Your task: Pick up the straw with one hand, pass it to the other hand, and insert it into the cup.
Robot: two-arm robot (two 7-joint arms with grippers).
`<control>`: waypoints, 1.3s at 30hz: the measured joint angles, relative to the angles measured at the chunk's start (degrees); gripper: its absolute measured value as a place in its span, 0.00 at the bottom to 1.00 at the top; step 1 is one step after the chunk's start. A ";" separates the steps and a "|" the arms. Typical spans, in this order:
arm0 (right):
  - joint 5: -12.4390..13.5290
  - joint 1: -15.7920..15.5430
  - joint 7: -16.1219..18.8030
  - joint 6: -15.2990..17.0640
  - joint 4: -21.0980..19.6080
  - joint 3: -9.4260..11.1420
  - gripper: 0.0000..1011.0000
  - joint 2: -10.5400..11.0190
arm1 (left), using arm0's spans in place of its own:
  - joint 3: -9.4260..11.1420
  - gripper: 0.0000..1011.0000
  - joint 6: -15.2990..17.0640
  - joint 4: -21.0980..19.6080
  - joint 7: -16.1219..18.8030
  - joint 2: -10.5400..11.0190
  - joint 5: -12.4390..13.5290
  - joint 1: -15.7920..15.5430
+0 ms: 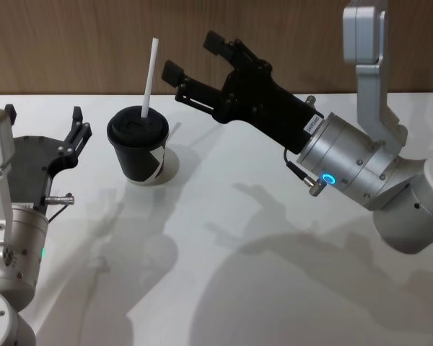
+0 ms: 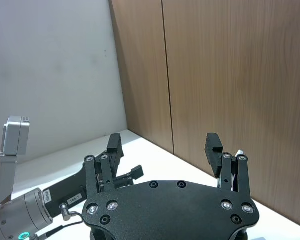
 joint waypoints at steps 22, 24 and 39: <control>0.00 0.00 0.00 0.00 0.00 0.00 0.99 0.00 | 0.00 0.99 0.00 0.00 0.00 0.00 0.00 0.00; 0.00 0.00 0.00 0.00 0.01 0.00 0.99 0.00 | 0.00 0.99 0.00 0.00 0.00 0.00 0.00 0.00; 0.00 0.00 0.00 0.00 0.01 0.00 0.99 0.00 | 0.00 0.99 0.00 0.00 0.00 0.00 0.00 0.00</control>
